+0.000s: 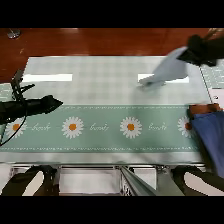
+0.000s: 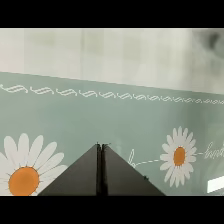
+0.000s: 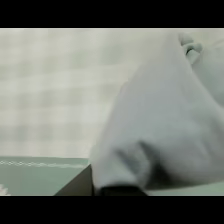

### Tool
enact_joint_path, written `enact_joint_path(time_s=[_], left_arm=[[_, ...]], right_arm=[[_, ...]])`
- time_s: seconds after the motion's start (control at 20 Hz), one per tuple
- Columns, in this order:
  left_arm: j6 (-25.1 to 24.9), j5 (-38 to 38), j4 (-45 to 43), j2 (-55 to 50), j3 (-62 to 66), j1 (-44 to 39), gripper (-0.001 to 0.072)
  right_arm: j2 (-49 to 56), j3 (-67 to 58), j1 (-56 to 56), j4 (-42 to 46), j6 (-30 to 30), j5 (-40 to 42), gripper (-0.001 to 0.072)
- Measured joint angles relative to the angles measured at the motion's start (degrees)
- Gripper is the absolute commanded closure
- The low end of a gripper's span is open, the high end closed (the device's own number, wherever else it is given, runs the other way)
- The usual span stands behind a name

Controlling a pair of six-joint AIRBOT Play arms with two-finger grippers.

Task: Fold the shirts.

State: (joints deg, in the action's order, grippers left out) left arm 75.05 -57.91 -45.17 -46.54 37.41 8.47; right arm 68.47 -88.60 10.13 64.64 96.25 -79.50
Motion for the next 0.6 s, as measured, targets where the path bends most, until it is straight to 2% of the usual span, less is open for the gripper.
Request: enact_joint_path(time_s=[0.25,0.45,0.5,0.55,0.6], left_arm=[[0.00,0.26,0.59,0.00,0.00,0.00,0.0676],[0.00,1.03,0.68,-0.04,0.00,-0.02,0.0676],[0.00,1.18,0.68,-0.11,0.00,-0.02,0.0676],[0.00,1.40,0.70,-0.13,0.00,-0.02,0.0676],[0.00,1.57,0.72,-0.17,0.00,-0.02,0.0676]], right_arm=[[-15.04,12.00,21.44,7.74,3.34,-5.68,0.0694],[-24.39,21.70,37.97,23.76,4.52,-12.33,0.0692],[-26.53,24.17,40.61,28.04,5.09,-13.38,0.0620],[-28.48,26.91,42.75,32.17,5.77,-13.92,0.0262],[-29.90,29.16,44.17,35.74,6.51,-14.08,0.0085]])
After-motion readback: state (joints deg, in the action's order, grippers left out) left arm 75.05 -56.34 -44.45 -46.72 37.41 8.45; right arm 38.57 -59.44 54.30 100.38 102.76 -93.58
